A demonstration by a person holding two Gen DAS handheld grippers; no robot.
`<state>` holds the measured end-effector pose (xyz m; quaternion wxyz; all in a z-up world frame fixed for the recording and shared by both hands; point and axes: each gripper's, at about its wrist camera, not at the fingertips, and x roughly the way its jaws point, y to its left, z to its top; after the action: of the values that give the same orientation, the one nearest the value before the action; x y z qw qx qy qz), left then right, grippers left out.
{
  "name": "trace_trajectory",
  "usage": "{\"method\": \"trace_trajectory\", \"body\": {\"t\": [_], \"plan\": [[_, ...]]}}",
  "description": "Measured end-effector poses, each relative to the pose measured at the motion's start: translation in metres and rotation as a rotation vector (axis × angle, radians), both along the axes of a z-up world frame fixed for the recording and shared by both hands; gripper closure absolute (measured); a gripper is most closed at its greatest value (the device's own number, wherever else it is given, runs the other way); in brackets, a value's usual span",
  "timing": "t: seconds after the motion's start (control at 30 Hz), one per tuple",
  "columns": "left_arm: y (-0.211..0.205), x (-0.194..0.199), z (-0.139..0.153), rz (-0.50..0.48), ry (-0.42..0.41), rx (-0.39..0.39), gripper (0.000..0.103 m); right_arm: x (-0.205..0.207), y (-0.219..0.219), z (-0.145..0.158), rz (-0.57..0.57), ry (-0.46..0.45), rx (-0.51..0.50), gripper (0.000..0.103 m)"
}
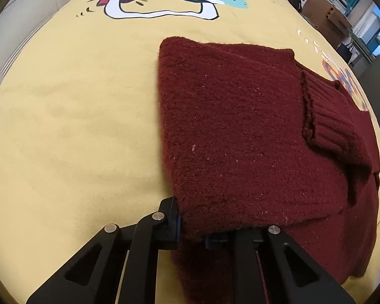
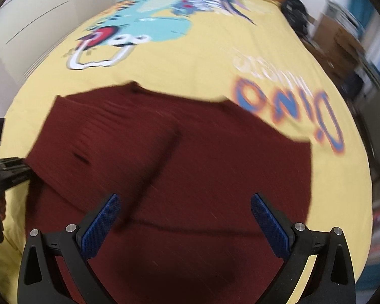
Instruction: Fold small clothes
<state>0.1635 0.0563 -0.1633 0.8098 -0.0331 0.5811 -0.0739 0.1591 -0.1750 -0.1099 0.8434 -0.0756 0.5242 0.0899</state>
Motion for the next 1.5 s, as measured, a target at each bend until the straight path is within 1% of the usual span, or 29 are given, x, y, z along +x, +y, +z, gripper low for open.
{"method": "trace_trajectory", "body": {"t": [0.1, 0.2, 0.23, 0.33, 0.37, 0.4, 0.43, 0.47, 0.5, 0.57, 0.6, 0.67, 0.73, 0.83, 0.9, 1.0, 1.13, 1.17, 1.23, 1.27, 1.3, 1.33, 1.4, 1.47, 1.5], "plan": [[-0.003, 0.000, 0.001, -0.009, 0.006, 0.011, 0.093, 0.019, 0.037, -0.001, 0.078, 0.009, -0.026, 0.001], [-0.005, 0.006, 0.002, -0.007, 0.011, 0.010, 0.093, 0.036, 0.068, -0.015, 0.125, 0.051, -0.031, 0.001], [-0.007, 0.002, 0.000, -0.005, 0.012, 0.009, 0.093, 0.041, 0.077, -0.021, 0.140, 0.067, -0.034, 0.002], [-0.002, 0.005, -0.004, -0.009, 0.017, 0.011, 0.092, 0.051, 0.103, -0.043, 0.180, 0.121, -0.046, 0.010], [-0.003, 0.005, -0.004, -0.011, 0.020, 0.012, 0.092, 0.053, 0.110, -0.051, 0.192, 0.144, -0.049, 0.015], [-0.002, 0.004, -0.004, -0.012, 0.021, 0.012, 0.092, 0.055, 0.116, -0.058, 0.205, 0.163, -0.053, 0.029], [0.000, 0.004, -0.003, -0.012, 0.023, 0.011, 0.092, 0.056, 0.120, -0.063, 0.216, 0.174, -0.063, 0.041], [-0.001, 0.004, -0.005, -0.012, 0.024, 0.010, 0.092, 0.057, 0.122, -0.067, 0.222, 0.176, -0.084, 0.064], [-0.001, 0.003, -0.005, -0.012, 0.026, 0.008, 0.092, 0.057, 0.121, -0.067, 0.215, 0.168, -0.101, 0.075], [-0.001, 0.003, -0.006, -0.014, 0.028, 0.006, 0.092, 0.060, 0.106, -0.061, 0.189, 0.155, -0.064, 0.082], [-0.002, 0.003, -0.006, -0.019, 0.028, 0.008, 0.092, 0.061, 0.096, -0.056, 0.172, 0.153, -0.031, 0.083], [-0.001, 0.003, -0.006, -0.020, 0.027, 0.009, 0.092, 0.062, 0.070, -0.042, 0.119, 0.137, 0.044, 0.084], [-0.002, 0.003, -0.006, -0.015, 0.028, 0.007, 0.092, 0.062, 0.041, -0.027, 0.067, 0.115, 0.097, 0.084], [-0.005, 0.002, -0.005, -0.008, 0.026, 0.007, 0.092, 0.058, 0.002, -0.013, 0.002, 0.094, 0.149, 0.084], [-0.007, 0.002, -0.004, -0.007, 0.025, 0.013, 0.092, 0.053, -0.018, -0.010, -0.032, 0.094, 0.174, 0.084], [-0.010, 0.001, -0.002, -0.007, 0.025, 0.023, 0.092, 0.045, -0.046, -0.014, -0.081, 0.112, 0.201, 0.084], [-0.015, 0.000, -0.001, -0.013, 0.027, 0.039, 0.092, 0.027, -0.073, -0.040, -0.141, 0.166, 0.245, 0.084], [-0.020, -0.005, -0.001, -0.014, 0.028, 0.043, 0.092, 0.024, -0.077, -0.047, -0.153, 0.176, 0.242, 0.084], [-0.028, -0.005, -0.001, -0.014, 0.031, 0.046, 0.092, 0.016, -0.083, -0.060, -0.160, 0.194, 0.217, 0.081], [-0.030, -0.005, -0.001, -0.015, 0.033, 0.048, 0.092, 0.012, -0.087, -0.065, -0.168, 0.206, 0.208, 0.077], [-0.032, -0.006, -0.002, -0.015, 0.034, 0.049, 0.092, 0.009, -0.091, -0.069, -0.177, 0.215, 0.206, 0.070], [-0.034, -0.007, -0.002, -0.016, 0.035, 0.050, 0.092, 0.007, -0.096, -0.072, -0.186, 0.221, 0.206, 0.066], [-0.034, -0.007, -0.003, -0.018, 0.036, 0.051, 0.092, 0.000, -0.108, -0.069, -0.220, 0.228, 0.189, 0.046], [-0.035, -0.008, -0.003, -0.019, 0.036, 0.052, 0.092, -0.004, -0.116, -0.059, -0.246, 0.227, 0.158, 0.041], [-0.036, -0.007, -0.004, -0.021, 0.036, 0.053, 0.092, -0.004, -0.119, -0.053, -0.244, 0.214, 0.161, 0.039]]}}
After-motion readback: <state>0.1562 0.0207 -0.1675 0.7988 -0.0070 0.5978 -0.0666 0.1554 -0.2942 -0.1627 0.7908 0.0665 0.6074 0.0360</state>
